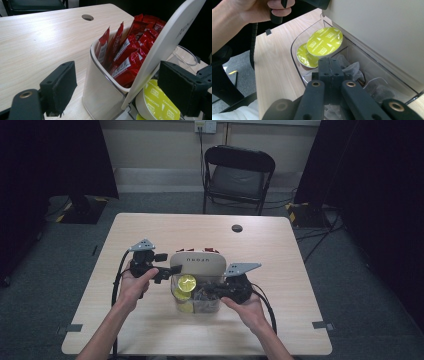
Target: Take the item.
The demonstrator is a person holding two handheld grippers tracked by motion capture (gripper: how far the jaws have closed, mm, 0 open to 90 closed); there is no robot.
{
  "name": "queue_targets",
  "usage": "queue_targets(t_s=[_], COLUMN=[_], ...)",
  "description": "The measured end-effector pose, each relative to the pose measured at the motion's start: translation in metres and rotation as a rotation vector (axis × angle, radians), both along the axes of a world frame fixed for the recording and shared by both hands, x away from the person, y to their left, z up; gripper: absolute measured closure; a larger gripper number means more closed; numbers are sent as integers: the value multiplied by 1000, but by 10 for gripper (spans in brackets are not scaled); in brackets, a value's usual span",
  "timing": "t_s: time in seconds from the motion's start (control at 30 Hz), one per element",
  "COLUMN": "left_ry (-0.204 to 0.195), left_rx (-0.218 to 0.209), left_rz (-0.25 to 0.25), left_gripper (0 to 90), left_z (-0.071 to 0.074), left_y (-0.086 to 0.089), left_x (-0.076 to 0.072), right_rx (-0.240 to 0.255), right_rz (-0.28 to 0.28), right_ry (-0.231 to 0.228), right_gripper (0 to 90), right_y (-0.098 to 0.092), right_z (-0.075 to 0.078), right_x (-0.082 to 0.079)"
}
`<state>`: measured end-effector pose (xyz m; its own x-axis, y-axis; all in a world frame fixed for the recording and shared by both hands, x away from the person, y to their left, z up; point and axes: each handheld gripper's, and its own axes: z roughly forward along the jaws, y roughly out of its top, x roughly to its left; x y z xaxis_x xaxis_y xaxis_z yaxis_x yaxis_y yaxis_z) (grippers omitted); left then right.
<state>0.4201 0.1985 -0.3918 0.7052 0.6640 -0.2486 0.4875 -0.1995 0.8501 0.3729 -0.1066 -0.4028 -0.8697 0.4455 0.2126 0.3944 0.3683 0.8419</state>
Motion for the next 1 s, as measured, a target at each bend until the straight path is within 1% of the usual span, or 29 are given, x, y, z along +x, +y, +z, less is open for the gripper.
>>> queue_targets(t_s=[0.27, 0.5, 0.7, 1.0], left_ry=[3, 3, 9, 9], left_rx=[-5, -9, -4, -7], left_rz=[-1, -1, -2, -3], left_gripper=[154, 153, 153, 153], left_z=[0, 0, 0, -1], left_y=[0, 0, 0, 0], left_x=[0, 0, 1, 1], right_rx=[20, 37, 50, 67], right_rz=[6, -6, -25, -28], right_ry=[-1, -18, -21, -36], right_gripper=[900, 900, 900, 900], right_y=[0, -3, -6, -11], right_z=[4, 8, 11, 18], right_x=[-1, -2, -1, -3])
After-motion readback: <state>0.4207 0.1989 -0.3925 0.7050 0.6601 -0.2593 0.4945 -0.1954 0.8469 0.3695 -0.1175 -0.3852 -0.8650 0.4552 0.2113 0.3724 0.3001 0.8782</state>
